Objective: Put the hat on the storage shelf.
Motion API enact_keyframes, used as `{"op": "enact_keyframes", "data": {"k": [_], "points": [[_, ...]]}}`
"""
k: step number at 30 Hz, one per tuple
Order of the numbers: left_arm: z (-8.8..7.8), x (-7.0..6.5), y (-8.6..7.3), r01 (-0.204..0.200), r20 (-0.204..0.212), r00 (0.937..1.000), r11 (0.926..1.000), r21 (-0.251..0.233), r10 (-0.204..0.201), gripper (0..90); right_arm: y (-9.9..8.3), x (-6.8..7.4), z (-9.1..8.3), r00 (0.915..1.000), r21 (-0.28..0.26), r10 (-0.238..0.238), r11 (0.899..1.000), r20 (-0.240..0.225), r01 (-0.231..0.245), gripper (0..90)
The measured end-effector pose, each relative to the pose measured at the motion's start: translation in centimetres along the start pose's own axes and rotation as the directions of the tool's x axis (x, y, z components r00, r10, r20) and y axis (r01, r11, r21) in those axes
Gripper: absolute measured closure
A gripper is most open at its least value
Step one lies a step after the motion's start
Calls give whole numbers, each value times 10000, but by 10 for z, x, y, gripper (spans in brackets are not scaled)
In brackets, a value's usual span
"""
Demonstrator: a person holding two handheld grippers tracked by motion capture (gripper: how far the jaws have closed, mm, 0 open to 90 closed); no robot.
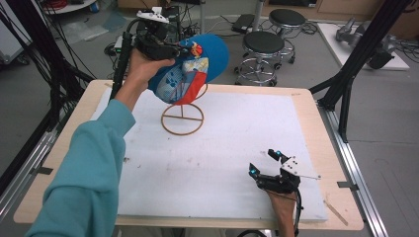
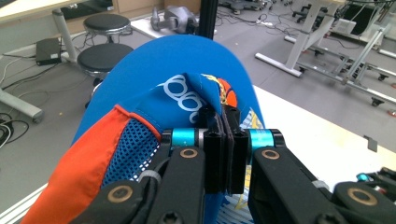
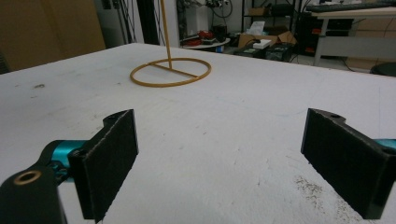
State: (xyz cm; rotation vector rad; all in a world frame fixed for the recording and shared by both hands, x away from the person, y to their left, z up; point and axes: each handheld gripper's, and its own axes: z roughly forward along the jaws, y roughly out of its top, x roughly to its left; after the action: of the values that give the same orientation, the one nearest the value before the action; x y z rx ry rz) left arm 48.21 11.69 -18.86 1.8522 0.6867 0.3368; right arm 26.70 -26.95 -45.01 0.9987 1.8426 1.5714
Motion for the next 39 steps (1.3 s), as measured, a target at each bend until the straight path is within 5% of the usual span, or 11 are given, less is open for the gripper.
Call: {"op": "enact_keyframes", "data": {"k": [16, 28, 39], "points": [[27, 13, -18, 481, -409, 9981, 9982, 349, -467, 878, 0, 0, 0, 10000, 1, -4, 10000, 3, 4, 99], [18, 24, -23, 778, -915, 9927, 9970, -49, -779, 870, 0, 1, -1, 10000, -79, -48, 10000, 13, 48, 99], [19, 30, -26, 956, -1162, 9884, 9950, -276, -982, 774, -1, 0, -2, 10000, -183, -19, 9998, -15, 19, 99]]}}
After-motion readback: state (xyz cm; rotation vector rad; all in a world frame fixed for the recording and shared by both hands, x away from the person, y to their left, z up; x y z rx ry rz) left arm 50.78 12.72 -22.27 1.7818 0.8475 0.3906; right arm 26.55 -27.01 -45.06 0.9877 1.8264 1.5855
